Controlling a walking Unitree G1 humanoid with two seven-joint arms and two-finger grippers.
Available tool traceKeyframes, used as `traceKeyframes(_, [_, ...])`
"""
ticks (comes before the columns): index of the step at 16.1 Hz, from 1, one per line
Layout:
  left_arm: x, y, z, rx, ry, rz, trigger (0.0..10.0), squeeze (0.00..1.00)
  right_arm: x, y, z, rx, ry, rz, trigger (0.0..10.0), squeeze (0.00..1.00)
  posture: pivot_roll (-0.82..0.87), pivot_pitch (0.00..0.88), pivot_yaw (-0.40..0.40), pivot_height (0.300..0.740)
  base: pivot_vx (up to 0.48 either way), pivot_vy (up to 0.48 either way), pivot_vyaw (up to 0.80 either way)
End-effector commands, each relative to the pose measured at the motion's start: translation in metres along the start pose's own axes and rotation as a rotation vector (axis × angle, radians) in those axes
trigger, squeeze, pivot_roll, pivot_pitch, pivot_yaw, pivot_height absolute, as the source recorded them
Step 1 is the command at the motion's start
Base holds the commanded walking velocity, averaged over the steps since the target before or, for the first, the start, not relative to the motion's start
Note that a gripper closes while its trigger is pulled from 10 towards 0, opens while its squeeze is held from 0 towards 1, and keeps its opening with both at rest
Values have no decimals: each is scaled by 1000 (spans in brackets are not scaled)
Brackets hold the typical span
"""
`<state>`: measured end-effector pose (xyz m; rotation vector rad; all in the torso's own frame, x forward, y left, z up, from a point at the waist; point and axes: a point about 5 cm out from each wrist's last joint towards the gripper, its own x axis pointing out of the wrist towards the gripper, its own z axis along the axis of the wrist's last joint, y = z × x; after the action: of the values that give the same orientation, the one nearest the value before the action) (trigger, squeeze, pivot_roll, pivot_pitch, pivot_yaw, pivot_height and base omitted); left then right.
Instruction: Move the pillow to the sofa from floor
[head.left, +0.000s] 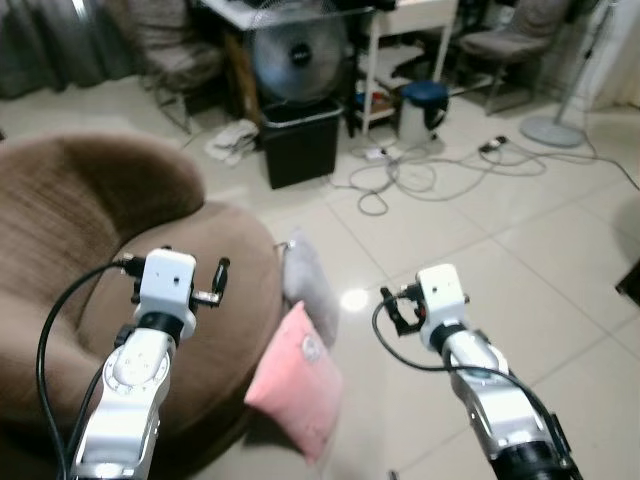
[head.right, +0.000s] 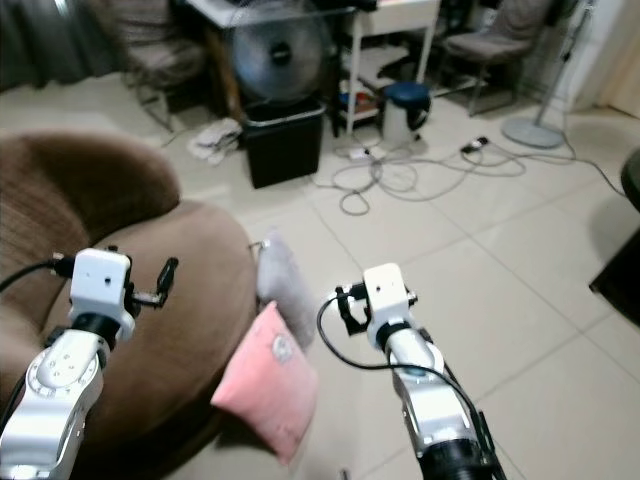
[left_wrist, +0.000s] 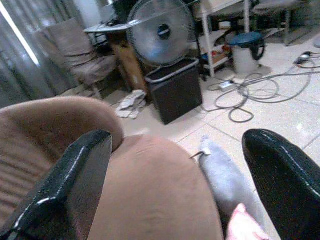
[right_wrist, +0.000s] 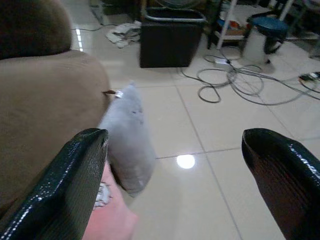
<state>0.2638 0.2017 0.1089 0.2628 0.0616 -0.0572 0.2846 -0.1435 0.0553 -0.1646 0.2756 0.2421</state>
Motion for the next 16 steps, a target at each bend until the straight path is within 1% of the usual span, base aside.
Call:
traceKeyframes(1, [1,-4,1,-2,0,-19,10000,0,-2,-5,-1,-4,-1,-14,10000,0,77,0,34,740,292,0,0])
traceKeyframes(5, [1,-3,1,-2,0,-20,10000,0,-2,-5,-1,-6,0,-14,10000,0,77,0,35,740,286,0,0])
traceKeyframes(8, [1,-3,1,2,1,-20,10000,0,-2,-4,-2,0,-2,-11,10000,0,78,0,37,740,291,0,800])
traceKeyframes(10, [1,-2,2,3,1,-21,10000,0,-2,-4,-2,45,-12,-18,10000,0,77,0,39,740,289,0,0])
traceKeyframes(12, [2,-2,2,5,1,-23,10000,0,-2,-3,-2,50,-6,-7,10000,0,76,0,41,740,289,0,0])
traceKeyframes(16, [3,-3,2,5,-1,-30,10000,0,-2,-7,-3,77,4,-34,10000,0,71,0,45,740,287,0,0])
